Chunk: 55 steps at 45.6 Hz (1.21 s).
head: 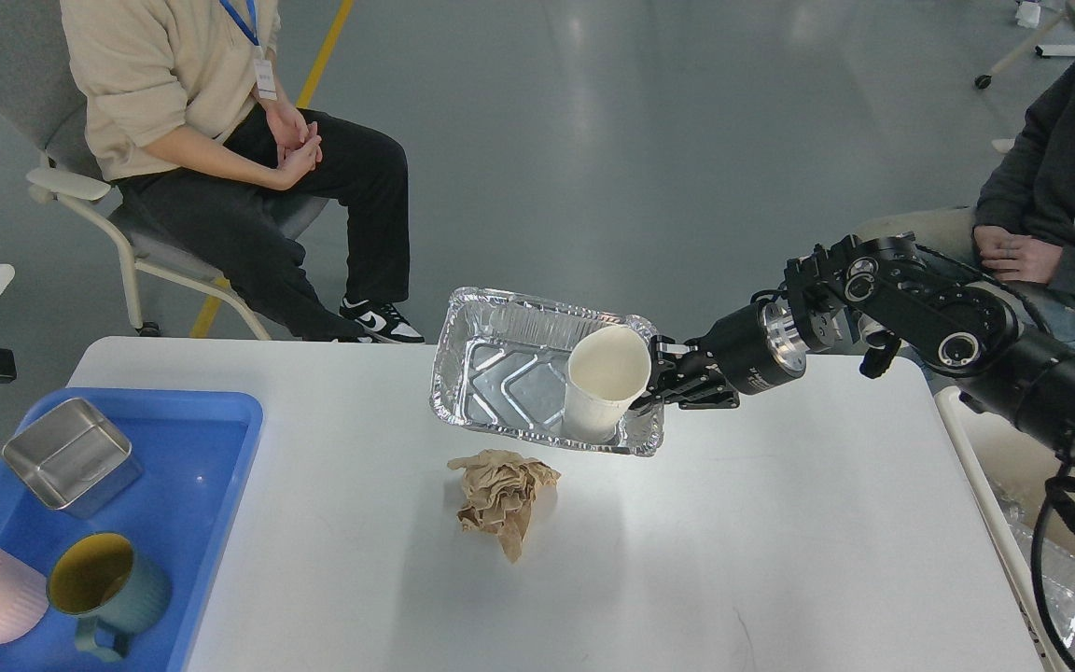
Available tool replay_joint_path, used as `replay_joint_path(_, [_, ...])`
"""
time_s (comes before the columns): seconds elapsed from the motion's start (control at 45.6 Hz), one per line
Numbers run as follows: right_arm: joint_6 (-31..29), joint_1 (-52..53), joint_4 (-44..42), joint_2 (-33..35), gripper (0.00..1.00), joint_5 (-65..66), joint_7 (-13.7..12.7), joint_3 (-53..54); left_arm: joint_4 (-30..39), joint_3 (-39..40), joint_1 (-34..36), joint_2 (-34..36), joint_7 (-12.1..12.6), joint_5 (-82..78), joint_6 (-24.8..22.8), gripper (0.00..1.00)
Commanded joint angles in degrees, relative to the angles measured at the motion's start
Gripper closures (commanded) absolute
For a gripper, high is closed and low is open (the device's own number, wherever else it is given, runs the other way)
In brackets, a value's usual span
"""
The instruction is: Tidy desktop
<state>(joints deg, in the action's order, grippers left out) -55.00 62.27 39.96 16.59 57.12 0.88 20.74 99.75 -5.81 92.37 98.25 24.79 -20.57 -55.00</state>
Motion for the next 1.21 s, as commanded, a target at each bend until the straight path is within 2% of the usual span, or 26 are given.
replay_joint_path(0.0, [0.00, 0.05, -0.41, 0.19, 1.00, 0.09, 0.00, 0.00, -0.61, -0.25, -0.26, -4.54, -0.18, -1.40, 0.00, 0.05])
replay_joint_path(0.176, [0.00, 0.05, -0.58, 0.37, 1.00, 0.00, 0.00, 0.00, -4.39, -1.57, -3.59, -17.46, -0.27, -3.85, 0.51, 0.04])
replay_joint_path(0.329, [0.00, 0.05, -0.76, 1.95, 1.00, 0.00, 0.09, 0.00, -10.36, -1.40, -9.66, -31.25, -1.06, -9.04, 6.65, 0.04])
replay_joint_path(0.439, [0.00, -0.04, -2.25, 3.44, 1.00, 0.18, 0.09, -0.44, -16.33, -0.61, -14.48, -43.10, -3.43, -14.66, 12.71, 0.04])
replay_joint_path(0.615, [0.00, -2.15, -3.39, 6.96, 1.00, 0.36, 0.18, -0.62, -25.74, 2.55, -20.03, -57.80, -3.52, -17.92, 17.64, 0.04])
replay_joint_path(0.834, [0.00, -4.17, -3.40, 9.16, 1.00, 0.44, 0.26, -0.62, -39.97, 7.74, -27.32, -73.89, -4.22, -25.83, 18.62, 0.04])
replay_joint_path(1.01, [0.00, -4.61, -3.48, 9.16, 1.00, 0.44, 0.26, -0.53, -49.47, 9.06, -30.75, -83.82, -6.60, -30.66, 19.93, 0.04])
replay_joint_path(1.185, [0.00, -4.43, -3.40, 9.16, 1.00, 0.44, 0.26, -0.44, -58.26, 8.36, -32.78, -93.40, -9.76, -34.18, 23.45, 0.04])
